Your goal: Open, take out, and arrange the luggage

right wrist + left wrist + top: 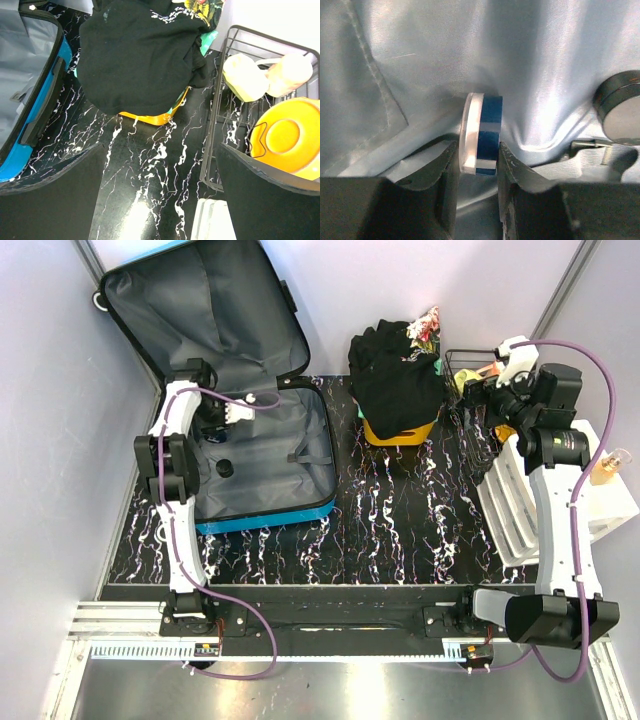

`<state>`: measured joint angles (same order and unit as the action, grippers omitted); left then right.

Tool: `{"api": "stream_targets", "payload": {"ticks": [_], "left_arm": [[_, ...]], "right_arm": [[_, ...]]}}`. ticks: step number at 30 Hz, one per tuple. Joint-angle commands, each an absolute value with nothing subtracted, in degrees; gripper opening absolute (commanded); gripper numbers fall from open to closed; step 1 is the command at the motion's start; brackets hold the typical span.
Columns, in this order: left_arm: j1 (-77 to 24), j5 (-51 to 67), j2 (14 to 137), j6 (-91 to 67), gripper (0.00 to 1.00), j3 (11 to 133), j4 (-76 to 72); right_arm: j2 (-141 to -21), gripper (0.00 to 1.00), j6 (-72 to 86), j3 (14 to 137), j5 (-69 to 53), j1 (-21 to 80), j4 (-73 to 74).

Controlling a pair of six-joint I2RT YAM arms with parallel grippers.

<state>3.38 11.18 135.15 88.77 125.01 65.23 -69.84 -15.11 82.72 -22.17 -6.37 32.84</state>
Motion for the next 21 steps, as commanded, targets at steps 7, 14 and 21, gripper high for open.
{"api": "stream_targets", "payload": {"ticks": [7, 14, 21], "left_arm": [[0.8, 25.7, 116.0, 39.4, 0.00, 131.1, 61.3], [-2.0, 51.6, 102.3, -4.1, 0.00, 117.1, 51.8], [-10.1, 53.5, 87.9, -24.6, 0.00, 97.2, 33.9]], "right_arm": [[-70.9, 1.00, -16.4, 83.9, -25.5, -1.8, 24.1], [-66.1, 1.00, -28.6, 73.2, -32.3, 9.3, 8.3], [-66.1, 0.99, -45.4, 68.5, -32.6, 29.4, 3.1]]}}
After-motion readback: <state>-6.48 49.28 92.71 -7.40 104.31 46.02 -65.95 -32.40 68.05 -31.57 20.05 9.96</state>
